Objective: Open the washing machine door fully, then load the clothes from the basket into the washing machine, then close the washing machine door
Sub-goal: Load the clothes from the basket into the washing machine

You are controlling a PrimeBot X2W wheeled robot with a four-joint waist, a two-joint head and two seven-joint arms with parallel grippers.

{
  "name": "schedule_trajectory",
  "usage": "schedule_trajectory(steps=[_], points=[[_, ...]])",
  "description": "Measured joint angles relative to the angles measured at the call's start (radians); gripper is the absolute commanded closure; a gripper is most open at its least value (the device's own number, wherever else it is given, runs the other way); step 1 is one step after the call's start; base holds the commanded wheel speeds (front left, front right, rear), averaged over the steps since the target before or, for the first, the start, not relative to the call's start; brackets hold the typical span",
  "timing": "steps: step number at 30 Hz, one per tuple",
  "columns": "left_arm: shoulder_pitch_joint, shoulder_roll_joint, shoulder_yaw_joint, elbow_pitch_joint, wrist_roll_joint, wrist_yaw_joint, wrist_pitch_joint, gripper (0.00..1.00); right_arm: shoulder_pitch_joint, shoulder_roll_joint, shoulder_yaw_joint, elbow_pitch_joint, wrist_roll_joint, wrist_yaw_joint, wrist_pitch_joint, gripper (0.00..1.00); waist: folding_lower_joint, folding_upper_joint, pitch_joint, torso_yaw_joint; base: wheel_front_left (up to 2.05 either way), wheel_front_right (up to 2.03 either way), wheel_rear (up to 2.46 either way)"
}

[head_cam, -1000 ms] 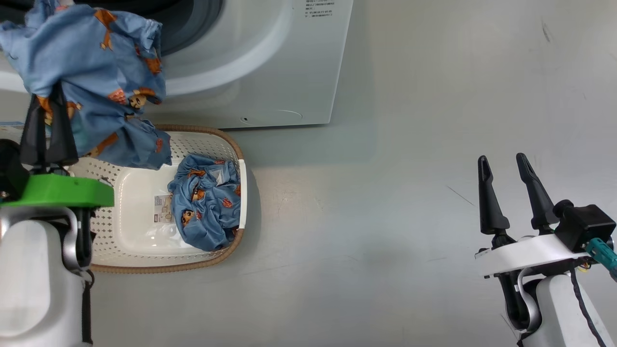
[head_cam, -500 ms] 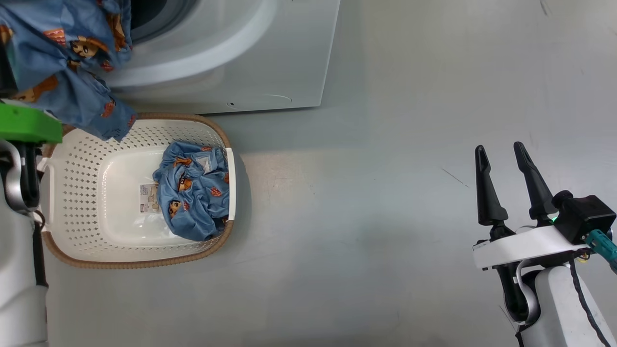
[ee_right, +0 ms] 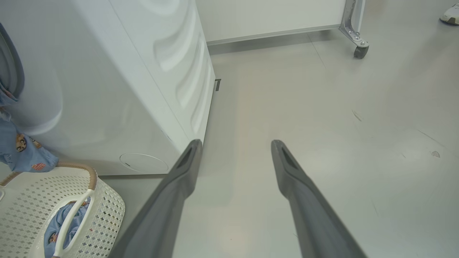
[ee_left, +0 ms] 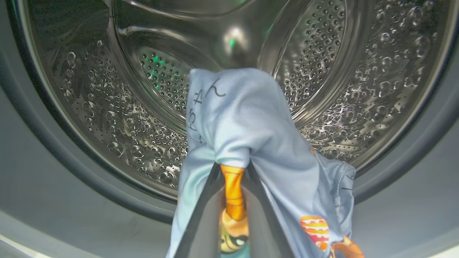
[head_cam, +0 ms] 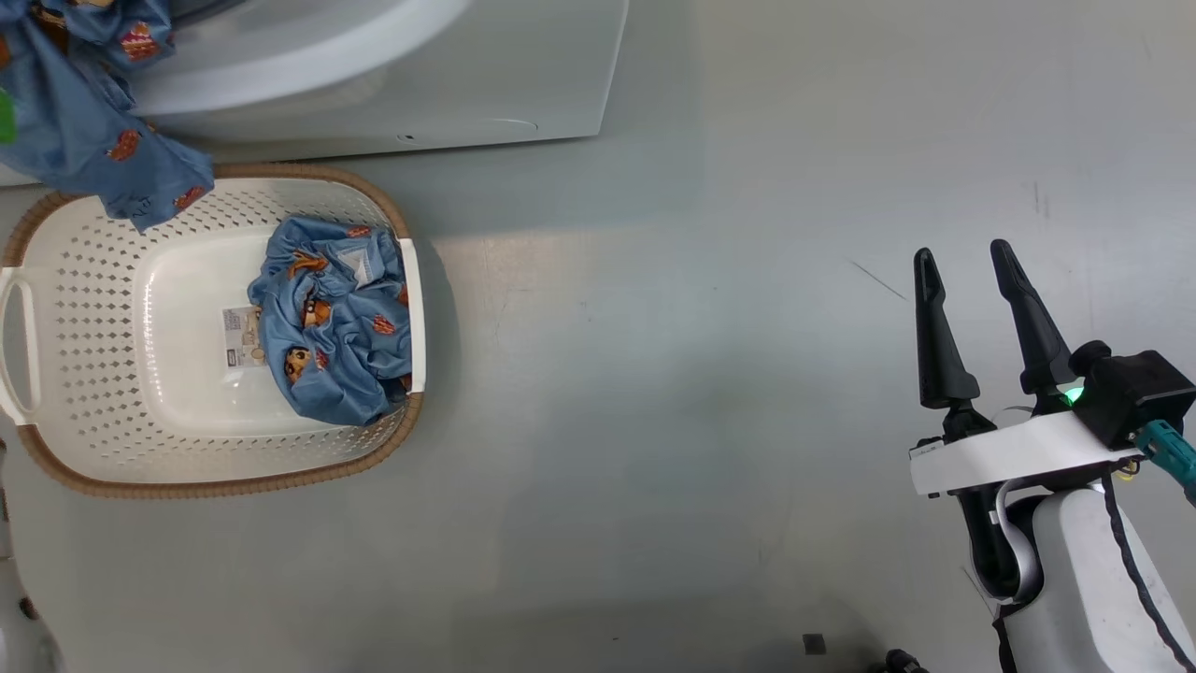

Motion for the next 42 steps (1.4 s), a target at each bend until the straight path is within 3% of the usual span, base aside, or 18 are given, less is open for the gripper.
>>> schedule_trajectory(steps=[23, 29, 34, 42], points=[[-0.287, 0.042, -0.071, 0.186, -0.046, 0.0, 0.228, 1.0, -0.042, 0.002, 0.03, -0.008, 0.009, 0.0, 0.0, 0.0, 0.0, 0.0, 0.194, -0.024, 0.0, 0.0, 0.0], [-0.347, 0.048, -0.1, 0.227, -0.045, 0.0, 0.238, 1.0, -0.053, 0.003, 0.03, -0.002, 0.01, 0.0, 0.0, 0.0, 0.0, 0.0, 0.213, -0.019, 0.0, 0.0, 0.0], [-0.367, 0.048, -0.119, 0.225, -0.035, 0.0, 0.19, 1.0, -0.056, 0.003, 0.036, -0.001, 0.011, 0.0, 0.0, 0.0, 0.0, 0.0, 0.216, -0.019, 0.0, 0.0, 0.0], [-0.437, 0.048, -0.166, 0.157, -0.011, -0.003, -0.018, 1.0, -0.057, 0.004, 0.044, 0.002, 0.018, 0.0, 0.0, 0.0, 0.0, 0.0, 0.225, -0.025, 0.0, 0.0, 0.0]])
